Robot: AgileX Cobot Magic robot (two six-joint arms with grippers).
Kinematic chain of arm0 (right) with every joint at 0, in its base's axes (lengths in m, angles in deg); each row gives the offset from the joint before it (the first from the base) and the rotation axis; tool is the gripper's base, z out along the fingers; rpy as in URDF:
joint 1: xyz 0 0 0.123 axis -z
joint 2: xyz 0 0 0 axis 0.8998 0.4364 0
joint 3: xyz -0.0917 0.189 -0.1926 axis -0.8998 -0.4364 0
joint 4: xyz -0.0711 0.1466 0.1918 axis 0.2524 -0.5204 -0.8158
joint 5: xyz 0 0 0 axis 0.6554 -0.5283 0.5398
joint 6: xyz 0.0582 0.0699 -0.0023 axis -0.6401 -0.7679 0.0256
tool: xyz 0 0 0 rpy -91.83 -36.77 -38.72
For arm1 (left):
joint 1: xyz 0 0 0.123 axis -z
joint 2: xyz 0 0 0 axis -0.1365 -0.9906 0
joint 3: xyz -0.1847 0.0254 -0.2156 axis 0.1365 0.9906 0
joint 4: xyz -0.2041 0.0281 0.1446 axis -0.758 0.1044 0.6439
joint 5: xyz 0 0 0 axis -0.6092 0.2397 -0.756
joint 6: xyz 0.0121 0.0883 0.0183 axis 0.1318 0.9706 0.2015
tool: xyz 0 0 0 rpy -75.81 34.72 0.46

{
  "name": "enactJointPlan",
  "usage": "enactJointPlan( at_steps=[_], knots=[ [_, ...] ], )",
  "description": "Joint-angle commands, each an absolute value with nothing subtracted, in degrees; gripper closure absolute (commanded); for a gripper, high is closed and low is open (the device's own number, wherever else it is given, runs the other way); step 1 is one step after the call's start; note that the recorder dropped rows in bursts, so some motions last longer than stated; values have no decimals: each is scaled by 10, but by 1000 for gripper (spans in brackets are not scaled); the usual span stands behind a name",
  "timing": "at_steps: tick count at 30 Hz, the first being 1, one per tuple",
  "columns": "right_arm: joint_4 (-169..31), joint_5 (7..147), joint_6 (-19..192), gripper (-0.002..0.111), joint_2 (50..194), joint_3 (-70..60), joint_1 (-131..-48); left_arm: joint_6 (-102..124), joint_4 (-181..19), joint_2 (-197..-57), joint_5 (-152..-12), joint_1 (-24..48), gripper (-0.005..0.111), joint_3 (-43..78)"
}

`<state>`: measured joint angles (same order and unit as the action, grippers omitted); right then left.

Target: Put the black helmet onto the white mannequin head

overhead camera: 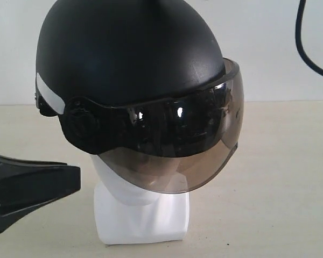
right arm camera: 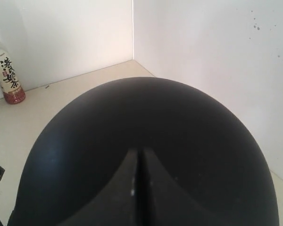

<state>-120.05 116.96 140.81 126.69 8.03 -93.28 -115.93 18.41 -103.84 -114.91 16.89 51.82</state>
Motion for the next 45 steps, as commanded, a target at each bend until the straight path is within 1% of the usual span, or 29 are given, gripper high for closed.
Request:
enactJointPlan(
  at_steps=[1, 6, 8, 9, 15, 19, 21, 28, 32, 35, 39, 45],
  knots=[
    [-1167, 1207, 1404, 109, 1276, 69, -934, -1165, 188, -1032, -1192, 172, 76, 534],
    [-1161, 1207, 1402, 109, 1276, 69, -934, -1165, 188, -995, -1241, 172, 91, 536],
    [-1161, 1207, 1402, 109, 1276, 69, -934, -1165, 188, -966, -1245, 172, 101, 529],
    [-1161, 1206, 1402, 109, 1276, 69, -934, -1165, 188, -951, -1244, 172, 102, 525],
    [-1161, 1204, 1393, 109, 1275, 79, -934, -1165, 188, -901, -1159, 172, 102, 475],
    [-1161, 1205, 1388, 109, 1275, 97, -934, -1165, 188, -902, -1044, 172, 102, 459],
    [-1158, 1203, 1388, 109, 1275, 102, -934, -1165, 188, -905, -1009, 172, 102, 459],
    [-1056, 1164, 1316, 109, 1275, 108, -933, -1165, 188, -938, -975, 172, 102, 459],
    [-1043, 1163, 1311, 109, 1275, 108, -932, -1165, 188, -966, -959, 172, 102, 459],
    [-1033, 1162, 1283, 109, 1275, 108, -912, -1165, 188, -990, -959, 172, 102, 459],
    [-1012, 1169, 1246, 109, 1274, 108, -861, -1165, 188, -1008, -944, 172, 102, 459],
    [-1016, 1223, 1245, 109, 1275, 106, -788, -1147, 188, -1021, -925, 172, 102, 459]
  ],
)
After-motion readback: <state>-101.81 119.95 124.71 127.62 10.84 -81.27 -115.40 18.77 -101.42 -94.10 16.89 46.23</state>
